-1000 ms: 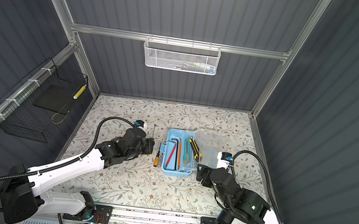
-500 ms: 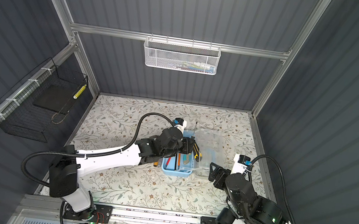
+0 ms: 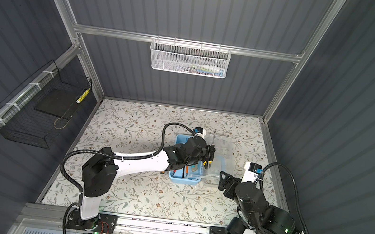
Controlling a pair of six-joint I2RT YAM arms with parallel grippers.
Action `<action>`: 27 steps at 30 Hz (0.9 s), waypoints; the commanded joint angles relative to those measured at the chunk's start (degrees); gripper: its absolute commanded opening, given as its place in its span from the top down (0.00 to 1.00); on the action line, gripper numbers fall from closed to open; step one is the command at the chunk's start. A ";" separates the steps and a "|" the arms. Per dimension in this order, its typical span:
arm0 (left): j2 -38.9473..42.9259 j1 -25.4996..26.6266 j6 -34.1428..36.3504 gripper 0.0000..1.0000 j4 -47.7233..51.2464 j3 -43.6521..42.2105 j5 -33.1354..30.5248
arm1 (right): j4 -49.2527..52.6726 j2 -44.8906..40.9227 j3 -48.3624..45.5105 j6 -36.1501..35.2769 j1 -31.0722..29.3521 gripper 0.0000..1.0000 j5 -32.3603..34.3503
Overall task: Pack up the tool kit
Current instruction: 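Carry the black-yellow screwdriver with the left gripper over the box, then release the black-yellow screwdriver into the box and withdraw the left gripper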
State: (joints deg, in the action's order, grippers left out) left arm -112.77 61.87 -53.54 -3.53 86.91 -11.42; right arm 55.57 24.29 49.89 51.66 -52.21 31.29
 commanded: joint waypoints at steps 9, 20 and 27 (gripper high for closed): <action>-5.22 0.62 -4.68 1.00 0.19 6.16 2.30 | 2.47 -2.21 -1.54 1.22 0.09 0.17 0.18; -6.69 0.62 -5.27 0.88 0.24 6.11 3.76 | 2.60 -2.79 -2.15 1.18 0.09 0.16 0.44; -6.54 0.78 -6.05 0.80 -1.88 4.42 4.68 | 1.45 -2.32 -2.51 0.99 0.09 0.16 0.35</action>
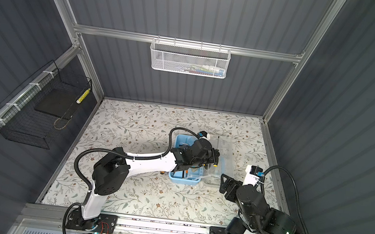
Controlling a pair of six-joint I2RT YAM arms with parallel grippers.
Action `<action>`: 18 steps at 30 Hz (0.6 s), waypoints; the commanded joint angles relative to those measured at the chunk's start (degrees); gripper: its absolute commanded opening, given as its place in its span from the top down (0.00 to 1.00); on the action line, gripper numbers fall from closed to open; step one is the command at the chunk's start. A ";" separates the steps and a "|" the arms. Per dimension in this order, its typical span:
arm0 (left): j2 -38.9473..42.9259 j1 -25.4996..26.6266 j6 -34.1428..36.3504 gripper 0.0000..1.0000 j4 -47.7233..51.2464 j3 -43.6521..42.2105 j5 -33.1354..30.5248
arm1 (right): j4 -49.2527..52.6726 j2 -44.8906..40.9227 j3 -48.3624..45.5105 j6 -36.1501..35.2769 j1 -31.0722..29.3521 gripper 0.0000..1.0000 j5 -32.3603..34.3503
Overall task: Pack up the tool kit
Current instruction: 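Release the black-yellow screwdriver into the box and withdraw the left gripper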
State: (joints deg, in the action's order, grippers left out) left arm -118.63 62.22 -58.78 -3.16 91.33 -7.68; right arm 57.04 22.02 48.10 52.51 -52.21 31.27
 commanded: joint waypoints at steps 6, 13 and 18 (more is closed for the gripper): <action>-0.64 0.45 -0.74 0.65 -2.92 -0.19 1.49 | -0.89 0.22 -0.73 -0.43 0.09 0.15 0.26; 0.31 0.45 -0.16 0.63 -3.60 -1.44 0.94 | -0.75 0.30 -0.55 -0.68 0.09 0.15 0.26; 2.73 0.45 6.72 0.62 -1.76 -0.51 0.56 | -1.51 1.80 -0.22 -1.69 0.09 0.16 -0.70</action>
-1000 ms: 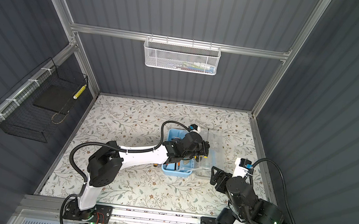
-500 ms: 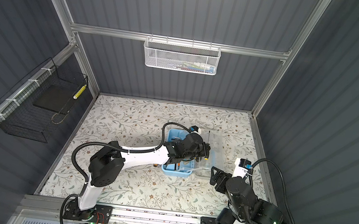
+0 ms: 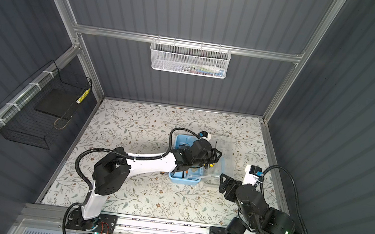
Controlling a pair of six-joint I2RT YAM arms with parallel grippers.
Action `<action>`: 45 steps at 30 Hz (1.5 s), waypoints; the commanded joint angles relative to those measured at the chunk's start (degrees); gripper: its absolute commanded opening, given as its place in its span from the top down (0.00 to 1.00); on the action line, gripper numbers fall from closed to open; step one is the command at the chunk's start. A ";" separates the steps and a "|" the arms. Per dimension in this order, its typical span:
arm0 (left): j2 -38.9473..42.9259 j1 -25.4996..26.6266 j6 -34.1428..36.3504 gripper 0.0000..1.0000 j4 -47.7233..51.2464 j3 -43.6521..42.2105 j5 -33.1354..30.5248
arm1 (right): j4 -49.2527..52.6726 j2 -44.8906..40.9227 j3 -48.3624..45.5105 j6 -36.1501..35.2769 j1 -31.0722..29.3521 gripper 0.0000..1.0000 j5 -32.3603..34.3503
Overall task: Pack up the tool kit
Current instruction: 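Release the black-yellow screwdriver into the box and withdraw the left gripper, then lower the left gripper beside the box over the clear-handled screwdrivers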
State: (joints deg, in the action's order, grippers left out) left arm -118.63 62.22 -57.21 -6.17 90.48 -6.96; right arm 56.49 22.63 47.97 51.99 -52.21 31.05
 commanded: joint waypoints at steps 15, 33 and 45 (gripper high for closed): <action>33.33 0.45 21.87 0.47 22.12 -21.06 -20.90 | -8.29 15.55 3.42 -6.47 -0.74 0.17 -7.72; 41.51 -4.28 21.34 0.65 25.00 -39.90 -20.84 | -12.20 18.41 -1.08 -2.52 -2.73 0.20 -8.22; 27.67 -4.82 21.79 0.64 18.46 -36.64 -16.46 | -12.30 18.07 -1.27 -2.77 -2.72 0.20 -7.34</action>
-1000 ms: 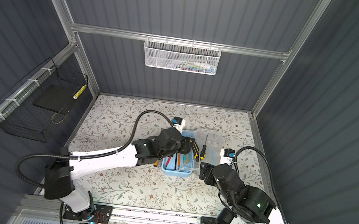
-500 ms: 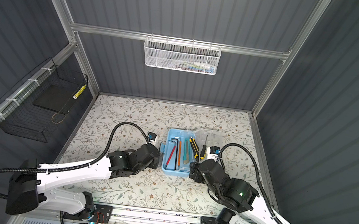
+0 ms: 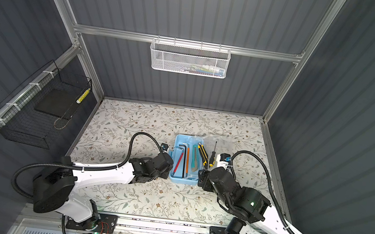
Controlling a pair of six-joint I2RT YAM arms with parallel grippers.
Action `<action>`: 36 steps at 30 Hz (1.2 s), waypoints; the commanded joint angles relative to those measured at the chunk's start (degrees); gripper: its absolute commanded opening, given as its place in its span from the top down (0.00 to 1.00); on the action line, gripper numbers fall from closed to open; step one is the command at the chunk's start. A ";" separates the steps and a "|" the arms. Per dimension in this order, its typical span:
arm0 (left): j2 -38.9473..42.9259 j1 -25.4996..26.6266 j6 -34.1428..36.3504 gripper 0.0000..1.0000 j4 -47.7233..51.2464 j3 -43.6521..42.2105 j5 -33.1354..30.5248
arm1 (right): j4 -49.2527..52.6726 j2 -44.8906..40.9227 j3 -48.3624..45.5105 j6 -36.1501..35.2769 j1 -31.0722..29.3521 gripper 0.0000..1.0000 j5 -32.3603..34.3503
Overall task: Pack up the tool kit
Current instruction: 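Lower the left gripper beside the box over the clear-handled screwdrivers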
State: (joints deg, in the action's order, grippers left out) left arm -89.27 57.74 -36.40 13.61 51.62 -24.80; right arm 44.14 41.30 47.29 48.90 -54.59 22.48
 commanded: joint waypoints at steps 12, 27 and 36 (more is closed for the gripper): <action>-7.75 -2.15 2.45 0.64 -3.61 5.92 3.10 | 1.60 -1.92 -0.93 0.31 -0.25 0.19 2.74; -12.83 -3.70 3.06 0.73 -2.55 6.75 4.66 | 0.37 1.63 0.68 0.00 -0.26 0.19 2.33; -14.76 -4.42 2.49 0.76 -0.38 7.01 3.21 | -0.27 1.86 0.44 0.13 -0.21 0.19 2.51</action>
State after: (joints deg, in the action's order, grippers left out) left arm -102.13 53.78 -34.00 10.66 57.54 -21.04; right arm 44.12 43.44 46.50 49.01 -54.59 23.99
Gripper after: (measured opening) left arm 0.239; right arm 0.809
